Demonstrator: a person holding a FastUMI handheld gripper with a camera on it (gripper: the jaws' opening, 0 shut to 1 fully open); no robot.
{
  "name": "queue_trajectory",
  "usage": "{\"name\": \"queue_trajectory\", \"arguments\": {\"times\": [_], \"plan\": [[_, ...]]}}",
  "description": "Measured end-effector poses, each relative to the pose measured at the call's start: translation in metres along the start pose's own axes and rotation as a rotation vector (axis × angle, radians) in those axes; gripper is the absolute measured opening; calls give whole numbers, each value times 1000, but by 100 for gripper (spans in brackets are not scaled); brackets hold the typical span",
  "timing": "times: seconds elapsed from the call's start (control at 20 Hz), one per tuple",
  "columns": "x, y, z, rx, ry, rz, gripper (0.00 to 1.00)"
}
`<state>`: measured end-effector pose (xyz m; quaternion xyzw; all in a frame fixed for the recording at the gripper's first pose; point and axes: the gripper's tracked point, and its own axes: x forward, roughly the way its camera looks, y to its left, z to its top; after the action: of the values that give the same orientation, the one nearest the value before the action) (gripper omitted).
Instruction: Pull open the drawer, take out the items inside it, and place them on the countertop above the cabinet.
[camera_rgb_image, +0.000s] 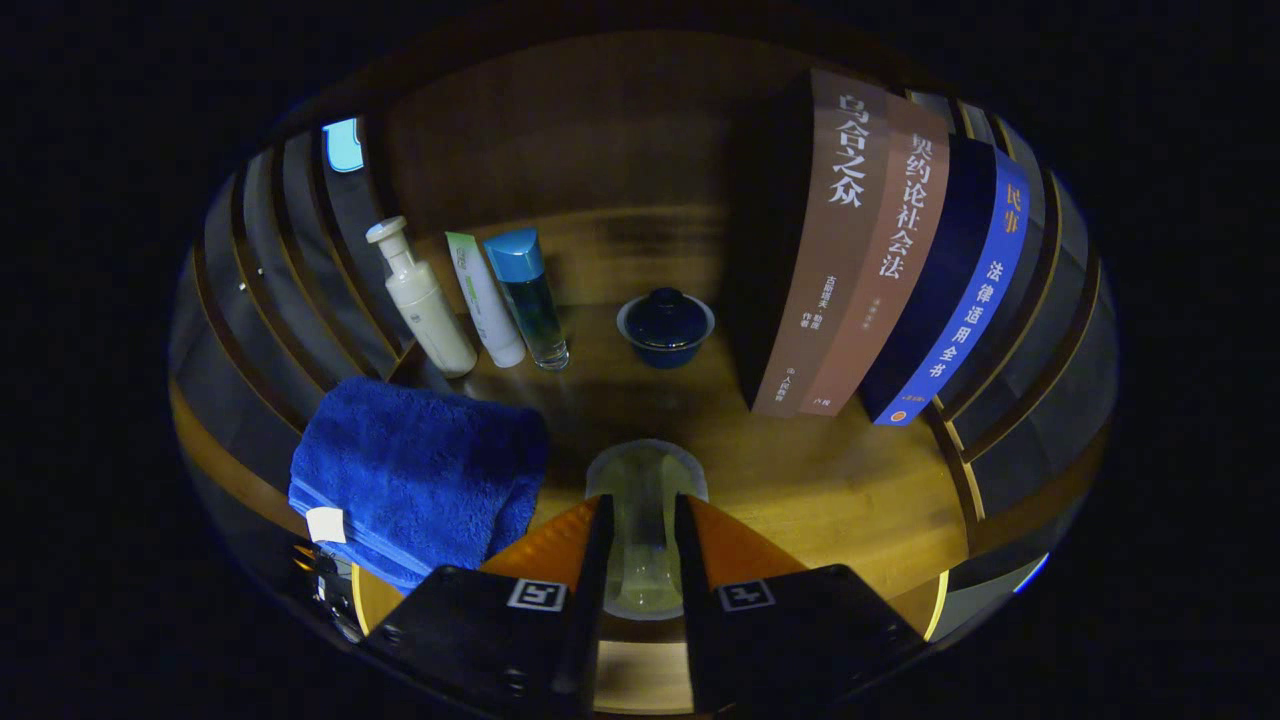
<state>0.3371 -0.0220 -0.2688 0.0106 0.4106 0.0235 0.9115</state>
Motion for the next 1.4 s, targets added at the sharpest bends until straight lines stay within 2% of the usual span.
{"name": "queue_trajectory", "arguments": {"times": [0.2,0.5,0.95,1.15,1.4], "plan": [[-6,3,-4,4,-11,8,99],[-31,3,-14,7,-72,23,98],[-127,-6,-25,-34,-361,-10,99],[-178,2,-41,-48,-503,5,99],[-224,10,-91,-55,-630,5,99]]}}
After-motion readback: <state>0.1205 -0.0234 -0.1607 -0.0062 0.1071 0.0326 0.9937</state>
